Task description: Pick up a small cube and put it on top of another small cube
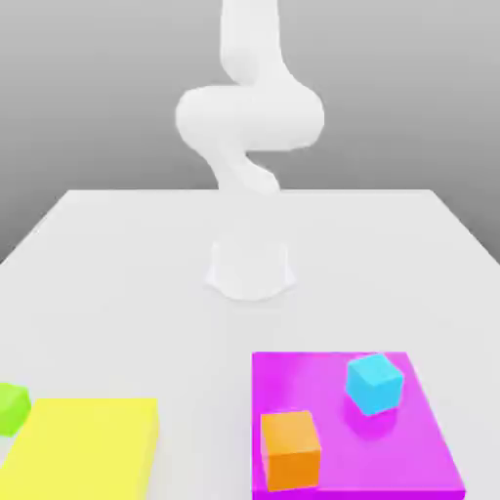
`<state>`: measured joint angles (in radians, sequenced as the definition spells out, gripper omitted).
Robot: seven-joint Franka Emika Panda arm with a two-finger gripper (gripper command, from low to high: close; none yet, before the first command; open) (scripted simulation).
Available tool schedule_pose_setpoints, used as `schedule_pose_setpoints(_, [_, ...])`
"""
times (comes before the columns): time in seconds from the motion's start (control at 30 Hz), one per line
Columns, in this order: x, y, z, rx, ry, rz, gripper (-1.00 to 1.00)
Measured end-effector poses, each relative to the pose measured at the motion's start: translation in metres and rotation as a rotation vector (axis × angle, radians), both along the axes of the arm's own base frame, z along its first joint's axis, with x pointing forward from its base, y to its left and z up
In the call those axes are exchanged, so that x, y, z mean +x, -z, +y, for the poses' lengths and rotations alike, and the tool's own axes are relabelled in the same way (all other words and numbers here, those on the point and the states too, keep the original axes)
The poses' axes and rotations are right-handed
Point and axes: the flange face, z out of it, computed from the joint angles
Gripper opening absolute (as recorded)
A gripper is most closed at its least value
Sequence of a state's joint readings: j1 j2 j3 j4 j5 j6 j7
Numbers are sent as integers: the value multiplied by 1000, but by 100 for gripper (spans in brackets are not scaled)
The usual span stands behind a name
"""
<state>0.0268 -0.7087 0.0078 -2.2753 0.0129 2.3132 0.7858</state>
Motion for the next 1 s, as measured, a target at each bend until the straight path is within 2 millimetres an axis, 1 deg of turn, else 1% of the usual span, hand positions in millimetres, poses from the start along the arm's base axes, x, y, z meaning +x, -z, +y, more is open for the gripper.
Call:
schedule_pose_setpoints(0.13, [49, 37, 29, -9, -71, 88, 0])
schedule_pose_setpoints(0.27, [90, 79, 62, -23, -140, 172, 0])
schedule_pose_setpoints(0.4, [124, 127, 100, -42, -207, 255, 0])
schedule_pose_setpoints(0.53, [150, 182, 141, -67, -275, 337, 0])
schedule_pose_setpoints(0.67, [165, 242, 190, -100, -354, 418, 0])
schedule_pose_setpoints(0.8, [175, 306, 226, -133, -410, 499, 0])
schedule_pose_setpoints(0.9, [175, 357, 255, -162, -454, 558, 0])
schedule_pose_setpoints(1.0, [168, 410, 283, -194, -501, 617, 0])
